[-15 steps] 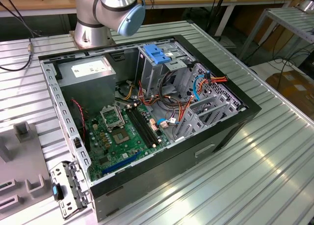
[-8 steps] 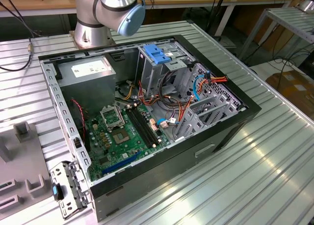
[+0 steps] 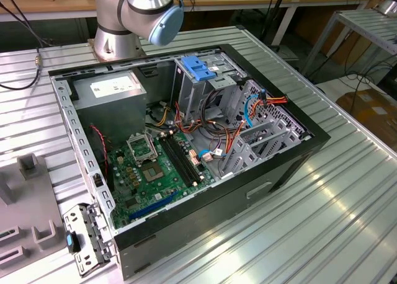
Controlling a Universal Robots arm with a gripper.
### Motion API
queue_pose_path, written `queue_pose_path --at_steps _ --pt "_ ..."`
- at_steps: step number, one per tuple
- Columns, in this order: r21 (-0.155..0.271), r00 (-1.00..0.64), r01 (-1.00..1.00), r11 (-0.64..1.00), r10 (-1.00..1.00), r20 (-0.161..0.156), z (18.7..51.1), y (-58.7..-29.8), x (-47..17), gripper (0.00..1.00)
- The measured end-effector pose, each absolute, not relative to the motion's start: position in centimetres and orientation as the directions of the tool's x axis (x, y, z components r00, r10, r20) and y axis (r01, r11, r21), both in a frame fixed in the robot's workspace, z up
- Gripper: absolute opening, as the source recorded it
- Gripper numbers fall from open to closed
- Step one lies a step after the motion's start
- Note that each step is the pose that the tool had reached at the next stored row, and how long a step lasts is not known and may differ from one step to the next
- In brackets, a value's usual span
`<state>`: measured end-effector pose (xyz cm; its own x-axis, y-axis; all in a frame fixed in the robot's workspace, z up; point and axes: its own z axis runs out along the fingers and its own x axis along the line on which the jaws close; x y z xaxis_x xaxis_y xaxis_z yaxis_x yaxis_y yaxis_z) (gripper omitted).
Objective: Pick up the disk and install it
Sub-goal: 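Pick up the disk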
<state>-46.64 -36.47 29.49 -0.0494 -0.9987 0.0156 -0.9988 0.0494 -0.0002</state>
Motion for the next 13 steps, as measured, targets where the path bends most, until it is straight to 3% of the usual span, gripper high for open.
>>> queue_pose_path --at_steps 13 --pt "0.0 -0.049 -0.999 0.049 -0.999 0.016 29.43 -36.47 -46.64 0.37"
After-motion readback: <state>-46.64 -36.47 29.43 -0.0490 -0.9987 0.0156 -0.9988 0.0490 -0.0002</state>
